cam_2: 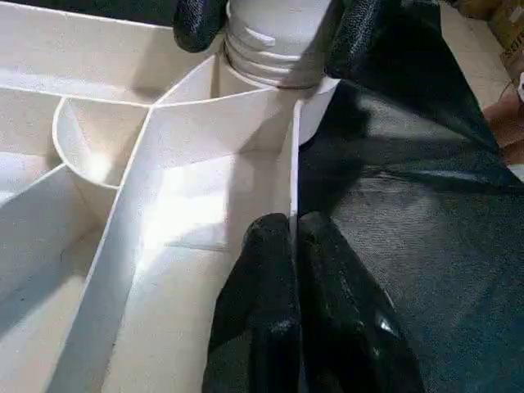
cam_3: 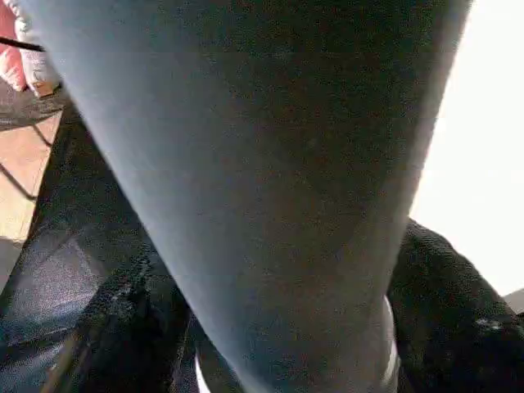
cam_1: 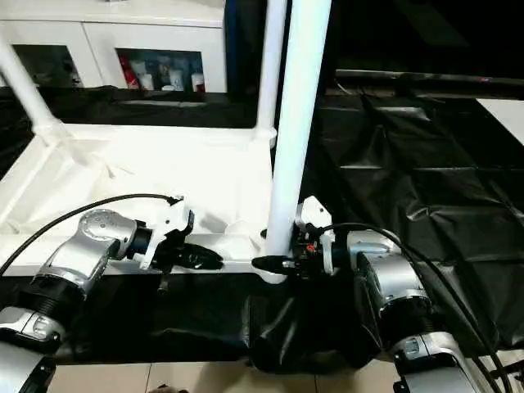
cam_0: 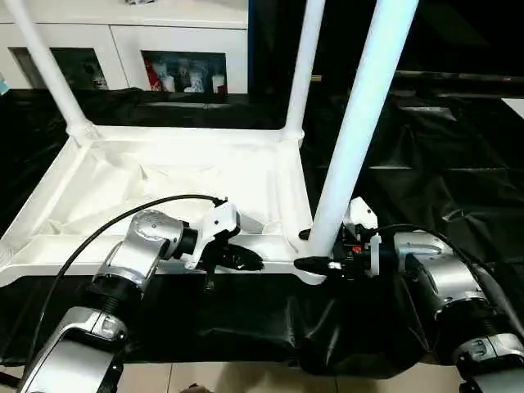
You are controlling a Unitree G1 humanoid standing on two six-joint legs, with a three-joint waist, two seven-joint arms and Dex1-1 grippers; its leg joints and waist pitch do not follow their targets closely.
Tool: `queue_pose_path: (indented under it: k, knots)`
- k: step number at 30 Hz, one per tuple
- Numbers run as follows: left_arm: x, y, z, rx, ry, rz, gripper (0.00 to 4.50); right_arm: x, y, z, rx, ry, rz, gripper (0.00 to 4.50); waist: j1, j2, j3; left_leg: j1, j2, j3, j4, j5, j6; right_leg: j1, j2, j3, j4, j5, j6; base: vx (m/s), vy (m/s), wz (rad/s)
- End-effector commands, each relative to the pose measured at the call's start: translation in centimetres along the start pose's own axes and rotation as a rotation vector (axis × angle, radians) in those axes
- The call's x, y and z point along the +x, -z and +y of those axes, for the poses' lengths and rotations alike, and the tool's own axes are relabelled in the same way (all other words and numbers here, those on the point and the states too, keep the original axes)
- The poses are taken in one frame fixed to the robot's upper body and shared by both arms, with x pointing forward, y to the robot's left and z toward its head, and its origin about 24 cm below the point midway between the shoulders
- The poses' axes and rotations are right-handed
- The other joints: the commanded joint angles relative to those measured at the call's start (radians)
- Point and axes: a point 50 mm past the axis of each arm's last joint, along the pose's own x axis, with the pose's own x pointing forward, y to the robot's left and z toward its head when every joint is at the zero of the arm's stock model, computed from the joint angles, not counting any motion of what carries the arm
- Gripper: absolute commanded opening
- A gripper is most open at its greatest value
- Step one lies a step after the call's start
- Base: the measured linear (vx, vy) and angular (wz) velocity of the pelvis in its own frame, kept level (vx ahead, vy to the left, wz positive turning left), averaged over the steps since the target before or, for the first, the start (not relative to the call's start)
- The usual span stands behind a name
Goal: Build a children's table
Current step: Rotate leg to tighten
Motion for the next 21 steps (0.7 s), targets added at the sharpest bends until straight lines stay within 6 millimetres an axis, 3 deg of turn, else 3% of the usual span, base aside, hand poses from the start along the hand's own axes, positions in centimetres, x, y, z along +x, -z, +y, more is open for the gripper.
queue_pose_path:
  k: [1,6,9,10,11,12,14,15,21]
  knots:
    - [0.7,-0.7,-0.1,0.008,0.022,-0.052,0.00,0.7,0.2,0.7,0.001,-0.063,0.014,2.88,-0.002,-0.001,-0.051,0.017,0.044,-0.012,-0.063,-0.257,0.043,0.039,-0.046,0.032,-0.065,-0.175,-0.258,0.000,0.000,0.00]
    - [1.0,-0.8,0.0,0.011,-0.009,-0.064,0.00,1.1,0.6,1.2,0.012,-0.069,0.006,2.65,0.001,-0.005,-0.048,0.017,0.044,-0.011,-0.063,-0.259,0.045,0.037,-0.047,0.033,-0.068,-0.202,-0.247,0.000,0.000,0.00]
    - [1.3,-0.9,0.9,0.016,-0.134,-0.059,0.00,1.5,1.0,1.1,0.021,0.005,-0.004,2.63,0.004,-0.008,-0.045,0.017,0.044,-0.012,-0.065,-0.269,0.042,0.035,-0.048,0.034,-0.072,-0.236,-0.231,0.000,0.000,0.00]
    - [1.5,-1.0,1.2,0.017,-0.177,-0.061,0.00,1.8,1.3,0.8,0.032,0.065,0.003,2.63,0.001,-0.021,-0.043,0.016,0.044,-0.011,-0.066,-0.276,0.042,0.033,-0.048,0.034,-0.076,-0.259,-0.223,0.000,0.000,0.00]
    - [1.5,-1.0,1.2,0.017,-0.177,-0.061,0.00,1.8,1.3,0.8,0.032,0.065,0.003,2.63,0.001,-0.016,-0.041,0.017,0.044,-0.013,-0.067,-0.287,0.035,0.031,-0.050,0.035,-0.075,-0.289,-0.216,0.000,0.000,0.00]
    - [1.9,-1.2,1.7,0.005,-0.247,-0.064,0.00,2.4,1.9,0.2,0.045,0.190,0.017,2.63,-0.002,-0.014,-0.040,0.021,0.043,-0.017,-0.070,-0.314,0.018,0.027,-0.054,0.036,-0.084,-0.355,-0.197,0.000,0.000,0.00]
    - [2.4,-1.4,1.9,0.002,-0.282,-0.079,0.00,2.9,2.3,-0.1,0.073,0.262,0.021,2.62,-0.011,-0.015,-0.038,0.021,0.041,-0.023,-0.074,-0.350,-0.003,0.026,-0.056,0.036,-0.090,-0.427,-0.170,0.000,0.000,0.00]
    - [3.0,-1.8,2.0,0.000,-0.315,-0.096,0.00,3.5,2.7,-0.3,0.108,0.331,0.021,2.62,-0.020,-0.022,-0.037,0.020,0.039,-0.027,-0.077,-0.369,-0.011,0.022,-0.054,0.035,-0.094,-0.466,-0.148,0.000,0.000,0.00]
    - [7.0,-3.5,1.8,-0.006,-0.384,-0.134,0.00,6.4,3.4,-1.3,0.232,0.644,0.050,2.62,-0.045,-0.016,-0.033,0.027,0.035,-0.033,-0.078,-0.438,-0.024,0.009,-0.055,0.034,-0.112,-0.571,-0.106,0.000,0.000,0.00]
